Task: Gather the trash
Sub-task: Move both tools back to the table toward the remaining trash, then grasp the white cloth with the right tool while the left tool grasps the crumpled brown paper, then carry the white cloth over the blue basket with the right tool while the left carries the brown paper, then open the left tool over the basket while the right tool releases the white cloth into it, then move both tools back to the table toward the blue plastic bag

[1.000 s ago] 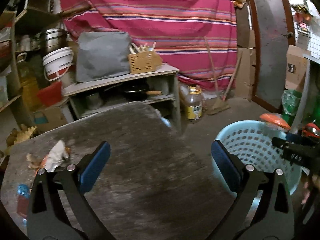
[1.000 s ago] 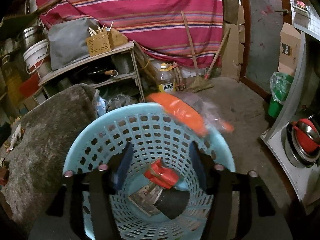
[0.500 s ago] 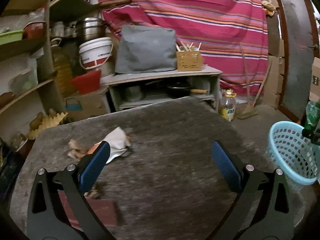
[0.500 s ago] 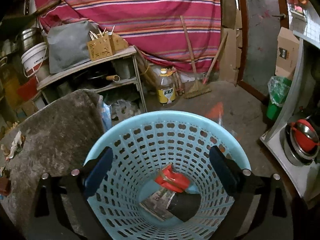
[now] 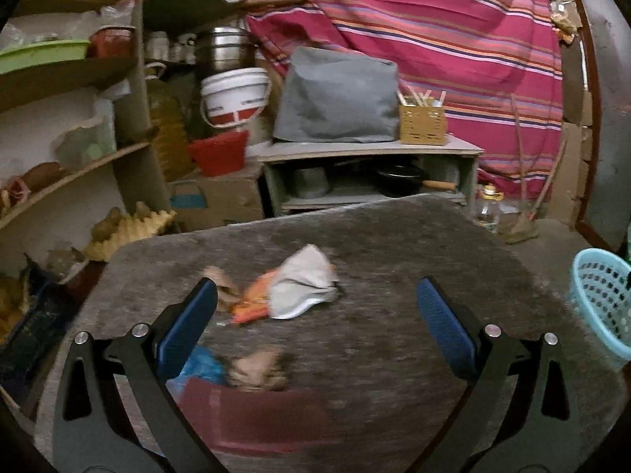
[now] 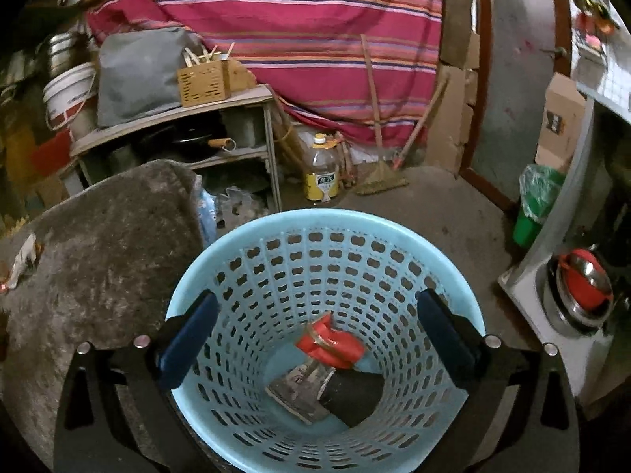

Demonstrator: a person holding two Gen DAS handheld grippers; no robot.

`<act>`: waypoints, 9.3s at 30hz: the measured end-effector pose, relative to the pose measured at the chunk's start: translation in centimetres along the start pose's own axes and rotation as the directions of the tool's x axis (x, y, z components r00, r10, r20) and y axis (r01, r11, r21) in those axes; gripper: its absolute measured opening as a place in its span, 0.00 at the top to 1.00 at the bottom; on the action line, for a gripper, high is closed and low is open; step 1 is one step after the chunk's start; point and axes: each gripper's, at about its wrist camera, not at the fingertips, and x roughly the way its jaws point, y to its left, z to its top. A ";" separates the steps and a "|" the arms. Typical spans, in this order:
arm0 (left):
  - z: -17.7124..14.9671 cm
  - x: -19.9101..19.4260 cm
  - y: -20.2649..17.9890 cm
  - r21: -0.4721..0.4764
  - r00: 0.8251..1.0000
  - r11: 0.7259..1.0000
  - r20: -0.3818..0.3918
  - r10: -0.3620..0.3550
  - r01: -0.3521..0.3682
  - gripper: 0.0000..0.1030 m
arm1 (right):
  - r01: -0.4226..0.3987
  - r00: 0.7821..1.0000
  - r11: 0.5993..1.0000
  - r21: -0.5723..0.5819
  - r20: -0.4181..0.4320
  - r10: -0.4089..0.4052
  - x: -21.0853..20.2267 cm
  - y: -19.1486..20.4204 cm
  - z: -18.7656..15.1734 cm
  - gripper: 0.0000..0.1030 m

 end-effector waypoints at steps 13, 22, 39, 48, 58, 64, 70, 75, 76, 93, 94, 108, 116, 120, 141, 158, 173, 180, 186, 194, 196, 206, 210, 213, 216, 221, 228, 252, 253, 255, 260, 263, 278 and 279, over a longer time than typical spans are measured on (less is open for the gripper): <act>-2.4 1.1 12.0 -0.066 0.988 0.988 -0.072 0.137 -0.141 0.05 | -0.064 0.997 0.998 -0.028 0.032 0.065 -1.0 7.5 0.2 0.04; -5.5 4.0 16.7 -0.072 0.974 0.987 -0.190 0.125 -0.140 0.05 | -0.111 0.994 0.992 -0.066 0.005 0.111 -0.9 15.3 0.0 0.04; -1.5 11.2 14.1 -0.087 0.972 0.996 -0.234 0.007 -0.028 0.10 | -0.166 0.986 0.973 -0.158 -0.034 0.163 0.6 22.0 -0.8 0.04; -0.4 18.7 13.4 -0.029 0.939 0.999 -0.342 -0.038 0.030 0.42 | -0.265 0.963 0.951 -0.159 -0.082 0.255 2.6 29.1 0.1 0.04; -1.0 17.1 15.7 -0.109 0.935 0.987 -0.324 -0.147 0.118 0.70 | -0.324 0.945 0.898 -0.298 -0.143 0.294 4.1 39.1 -0.2 0.04; -0.8 13.6 18.5 -0.116 0.959 0.993 -0.280 -0.047 0.014 0.79 | -0.373 0.927 0.839 -0.395 -0.193 0.321 4.7 44.7 -1.4 0.06; -1.2 13.3 20.5 -0.127 0.961 0.992 -0.278 -0.019 -0.018 0.79 | -0.448 0.894 0.782 -0.434 -0.250 0.373 4.9 46.1 -2.7 0.57; -0.6 12.7 20.0 -0.126 0.964 0.992 -0.264 -0.018 -0.016 0.79 | -0.470 0.883 0.793 -0.388 -0.196 0.427 3.2 42.9 -1.2 0.66; -0.5 12.4 19.7 -0.119 0.967 0.993 -0.255 -0.016 -0.015 0.79 | -0.475 0.880 0.798 -0.371 -0.185 0.438 2.9 41.9 -0.9 0.66; 4.9 5.8 5.7 -0.044 0.981 0.985 -0.096 -0.169 0.166 0.79 | -0.215 0.976 0.971 -0.107 0.014 0.218 -1.1 14.4 3.7 0.66; 4.9 5.5 4.2 -0.035 0.978 0.983 -0.096 -0.184 0.181 0.79 | -0.203 0.979 0.975 -0.091 0.013 0.205 -0.9 13.0 3.7 0.66; 4.7 3.2 -11.3 0.084 0.936 0.935 -0.110 -0.334 0.344 0.79 | -0.124 0.991 0.992 -0.016 0.038 0.125 -0.1 1.8 3.4 0.66; 4.4 1.9 -18.2 0.113 0.910 0.905 -0.114 -0.399 0.411 0.79 | -0.113 0.994 0.994 0.002 0.016 0.113 0.9 -2.7 2.5 0.66; 4.1 0.9 -20.7 0.135 0.907 0.897 -0.102 -0.410 0.421 0.79 | -0.119 0.993 0.993 0.021 0.022 0.118 0.8 -4.4 2.5 0.66; 4.5 -0.9 -19.2 0.135 0.936 0.927 -0.079 -0.342 0.350 0.79 | -0.257 0.966 0.964 -0.073 0.016 0.258 0.4 0.2 2.9 0.66; 4.5 -1.1 -19.4 0.128 0.933 0.925 -0.065 -0.353 0.359 0.79 | -0.230 0.973 0.972 -0.050 0.024 0.231 0.6 -1.2 3.1 0.66; 3.2 -1.1 -22.7 0.132 0.911 0.901 -0.082 -0.405 0.413 0.79 | -0.193 0.981 0.981 -0.031 0.025 0.194 0.5 -3.5 2.7 0.66; 2.6 -1.2 -26.0 0.116 0.880 0.873 -0.103 -0.464 0.474 0.79 | -0.192 0.981 0.981 0.007 0.033 0.191 0.3 -5.7 2.6 0.66; 2.7 -1.1 -29.8 0.110 0.840 0.834 -0.129 -0.527 0.540 0.79 | -0.171 0.985 0.985 0.032 0.024 0.170 0.6 -7.8 2.2 0.66; 1.9 -0.6 -34.4 0.132 0.803 0.794 -0.169 -0.571 0.593 0.79 | -0.171 0.985 0.983 0.074 0.033 0.169 0.8 -9.8 2.3 0.67; 1.7 -0.2 -35.3 0.141 0.797 0.786 -0.179 -0.577 0.602 0.79 | -0.168 0.986 0.983 0.072 0.028 0.167 0.8 -9.7 2.1 0.67; 2.0 -0.6 -34.3 0.181 0.827 0.807 -0.150 -0.542 0.562 0.28 | -0.165 0.986 0.982 0.088 0.013 0.164 1.5 -10.1 2.2 0.66; 2.5 -1.4 -31.4 0.169 0.853 0.836 -0.113 -0.509 0.521 0.14 | -0.171 0.985 0.983 0.071 0.008 0.171 1.6 -9.1 2.4 0.66; 2.6 -1.8 -28.8 0.176 0.877 0.860 -0.090 -0.471 0.480 0.10 | -0.186 0.983 0.981 0.056 -0.002 0.186 1.8 -8.0 2.4 0.63; 2.8 -2.1 -25.5 0.172 0.903 0.886 -0.069 -0.425 0.430 0.08 | -0.179 0.984 0.983 0.036 -0.016 0.180 1.9 -6.4 2.3 0.50; 3.0 -2.4 -18.8 0.125 0.932 0.924 -0.051 -0.359 0.362 0.05 | -0.156 0.988 0.987 0.044 0.007 0.155 1.1 -4.9 2.1 0.22; 2.4 -2.8 -8.4 0.096 0.977 0.972 -0.031 -0.211 0.213 0.05 | -0.150 0.988 0.989 -0.002 0.035 0.150 -0.9 -1.2 1.8 0.16; -3.4 -0.7 11.4 -0.051 0.993 0.998 -0.112 0.019 -0.025 0.05 | -0.316 0.940 0.927 -0.201 0.066 0.335 -6.1 19.5 -1.8 0.08; -3.4 -0.7 11.6 -0.046 0.993 0.998 -0.113 0.025 -0.030 0.05 | -0.305 0.944 0.926 -0.223 0.062 0.325 -6.1 20.0 -2.0 0.08; -3.6 -0.8 12.0 -0.053 0.994 0.998 -0.106 0.026 -0.032 0.05 | -0.289 0.948 0.927 -0.239 0.063 0.311 -6.0 20.4 -2.0 0.08; -3.7 -0.5 13.3 -0.091 0.993 0.996 -0.115 0.015 -0.025 0.05 | -0.307 0.945 0.934 -0.184 0.058 0.322 -5.5 21.0 -1.8 0.08; -4.0 -0.2 14.0 -0.106 0.992 0.994 -0.129 0.014 -0.028 0.05 | -0.298 0.947 0.934 -0.199 0.061 0.315 -5.6 21.8 -1.9 0.08; -6.6 2.9 18.6 -0.185 0.976 0.981 -0.217 0.016 -0.057 0.05 | -0.250 0.963 0.953 -0.172 0.057 0.263 -4.3 25.1 -2.2 0.04; -6.6 3.3 18.6 -0.192 0.975 0.980 -0.223 0.005 -0.049 0.06 | -0.251 0.963 0.952 -0.175 0.054 0.263 -4.3 25.4 -2.2 0.04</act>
